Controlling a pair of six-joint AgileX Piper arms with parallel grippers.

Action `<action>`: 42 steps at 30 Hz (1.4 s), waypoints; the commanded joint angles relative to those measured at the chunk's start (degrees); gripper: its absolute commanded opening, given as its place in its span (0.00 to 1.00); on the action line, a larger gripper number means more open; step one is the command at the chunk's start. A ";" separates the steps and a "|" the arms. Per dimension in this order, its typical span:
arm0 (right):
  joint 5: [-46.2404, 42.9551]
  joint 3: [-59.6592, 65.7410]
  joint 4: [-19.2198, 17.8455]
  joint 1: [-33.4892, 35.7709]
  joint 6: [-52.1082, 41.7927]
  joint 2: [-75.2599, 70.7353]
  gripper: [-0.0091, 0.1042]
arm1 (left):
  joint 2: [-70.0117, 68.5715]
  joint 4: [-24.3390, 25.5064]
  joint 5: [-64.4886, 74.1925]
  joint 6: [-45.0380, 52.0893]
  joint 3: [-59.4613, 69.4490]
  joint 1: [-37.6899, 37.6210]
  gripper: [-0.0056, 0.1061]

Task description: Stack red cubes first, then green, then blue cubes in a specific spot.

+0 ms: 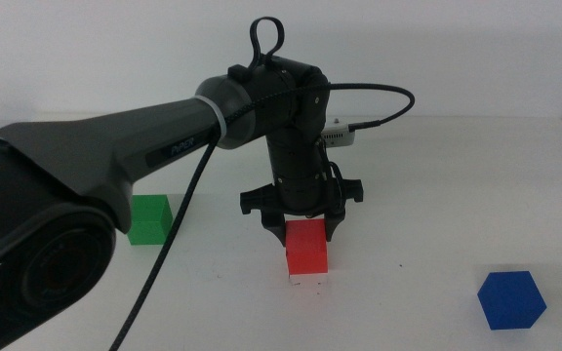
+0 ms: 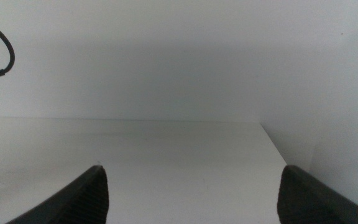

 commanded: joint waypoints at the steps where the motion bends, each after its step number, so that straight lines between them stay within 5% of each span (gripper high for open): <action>1: -0.64 0.16 -0.45 -0.23 -0.24 -0.28 0.90 | 0.43 -0.16 -0.73 -0.77 -0.47 -0.44 0.03; 25: -0.64 0.16 -0.45 -0.23 -0.24 -0.28 0.90 | 2.94 -1.90 -2.62 1.27 -0.37 -0.47 0.06; 31: -0.64 0.16 -0.45 -0.23 -0.24 -0.28 0.90 | 2.94 0.41 -2.51 1.39 -0.37 -0.47 0.25; 34: -0.64 0.16 -0.45 -0.23 -0.24 -0.28 0.90 | 2.94 0.95 -2.41 1.92 -0.37 -0.47 0.48; 42: -0.64 0.16 -0.45 -0.23 -0.24 -0.28 0.90 | 2.94 1.55 -2.41 3.25 -0.37 -0.47 0.86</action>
